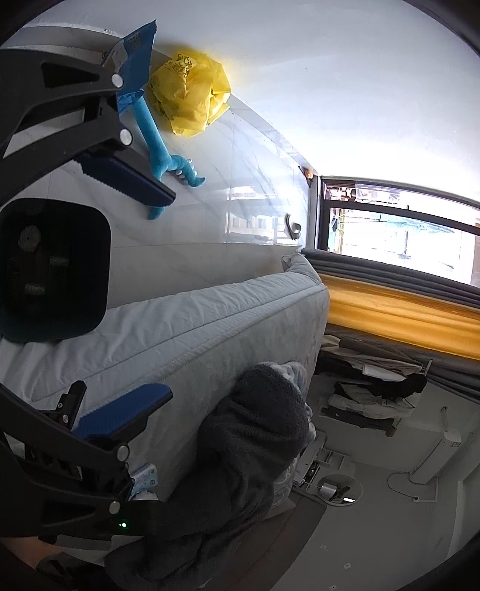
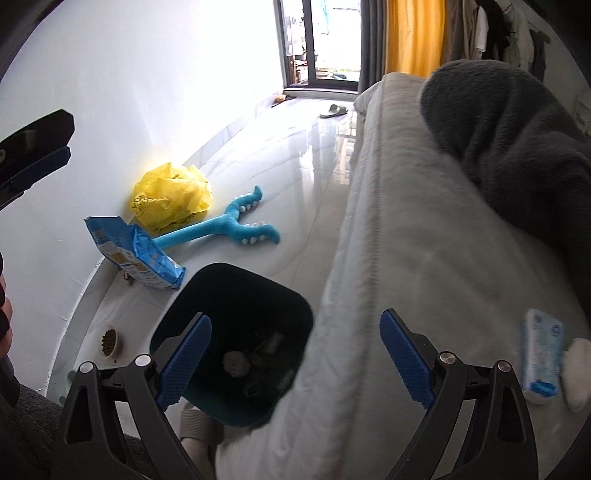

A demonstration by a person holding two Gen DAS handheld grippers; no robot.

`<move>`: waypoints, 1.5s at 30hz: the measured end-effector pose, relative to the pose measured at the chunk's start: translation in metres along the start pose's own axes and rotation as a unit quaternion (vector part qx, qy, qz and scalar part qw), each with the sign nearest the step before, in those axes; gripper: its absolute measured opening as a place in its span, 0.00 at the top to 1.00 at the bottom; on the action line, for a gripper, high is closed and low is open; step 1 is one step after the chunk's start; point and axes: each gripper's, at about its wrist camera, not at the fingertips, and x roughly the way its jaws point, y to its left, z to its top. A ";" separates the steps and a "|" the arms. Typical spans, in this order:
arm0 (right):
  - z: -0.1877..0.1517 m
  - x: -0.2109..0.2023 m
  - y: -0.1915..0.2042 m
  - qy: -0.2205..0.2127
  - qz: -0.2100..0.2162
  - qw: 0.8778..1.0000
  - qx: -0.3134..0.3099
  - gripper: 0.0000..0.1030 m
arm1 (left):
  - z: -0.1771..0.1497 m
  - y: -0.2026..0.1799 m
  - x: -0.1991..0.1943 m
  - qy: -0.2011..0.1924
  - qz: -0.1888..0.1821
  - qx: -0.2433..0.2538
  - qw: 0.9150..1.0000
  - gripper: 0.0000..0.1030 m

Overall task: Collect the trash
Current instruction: 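Move both grippers back over the bed toward the wipes pack and tissue ball, then grasp the white tissue ball with the right gripper while the left grasps the wipes pack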

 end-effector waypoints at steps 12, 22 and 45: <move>-0.013 -0.039 -0.058 -0.014 -0.043 0.999 0.004 0.09 | -0.005 -0.058 0.018 0.015 -0.028 0.016 0.999 0.05; -0.022 -0.070 -0.116 -0.033 -0.075 0.997 0.007 0.09 | -0.005 -0.107 0.037 0.033 -0.060 0.043 0.997 0.05; -0.057 -0.082 -0.234 -0.021 -0.134 0.988 0.067 0.13 | -0.011 -0.188 0.085 0.096 -0.123 0.071 0.985 0.05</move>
